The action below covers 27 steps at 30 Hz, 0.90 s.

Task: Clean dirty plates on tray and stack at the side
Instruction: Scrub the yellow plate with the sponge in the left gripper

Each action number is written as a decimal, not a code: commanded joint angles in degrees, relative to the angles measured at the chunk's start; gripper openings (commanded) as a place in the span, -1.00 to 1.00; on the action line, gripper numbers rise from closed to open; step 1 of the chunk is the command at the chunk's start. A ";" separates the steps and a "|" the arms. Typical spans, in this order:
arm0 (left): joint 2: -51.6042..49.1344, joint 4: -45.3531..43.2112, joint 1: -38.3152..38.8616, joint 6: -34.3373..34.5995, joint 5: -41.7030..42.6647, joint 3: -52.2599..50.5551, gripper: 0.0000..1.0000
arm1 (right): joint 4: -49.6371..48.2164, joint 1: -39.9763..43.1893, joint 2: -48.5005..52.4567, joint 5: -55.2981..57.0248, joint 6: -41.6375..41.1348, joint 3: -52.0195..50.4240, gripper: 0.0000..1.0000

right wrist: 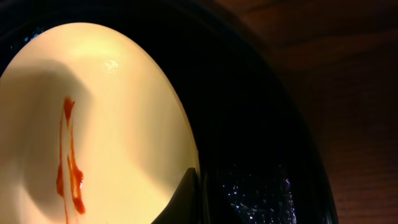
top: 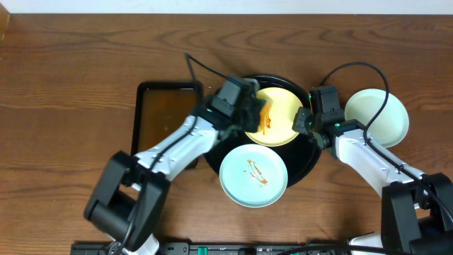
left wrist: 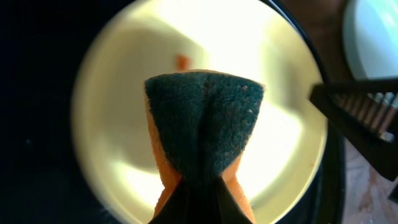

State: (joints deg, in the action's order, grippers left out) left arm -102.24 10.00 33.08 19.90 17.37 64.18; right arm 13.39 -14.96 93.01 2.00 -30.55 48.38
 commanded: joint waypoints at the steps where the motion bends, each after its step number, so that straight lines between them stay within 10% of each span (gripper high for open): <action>1: -3.17 -4.26 4.42 1.40 2.12 -0.26 -0.85 | 0.61 -0.46 -0.76 0.96 -0.74 0.63 -0.98; 27: -6.86 -7.85 6.16 -2.47 -22.56 1.62 -0.85 | -0.87 -0.46 -0.76 -4.13 0.33 0.63 -0.89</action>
State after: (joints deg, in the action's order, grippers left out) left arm -112.36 0.58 39.88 19.22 -1.89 64.42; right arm 14.57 -14.96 93.01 1.06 -30.68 48.36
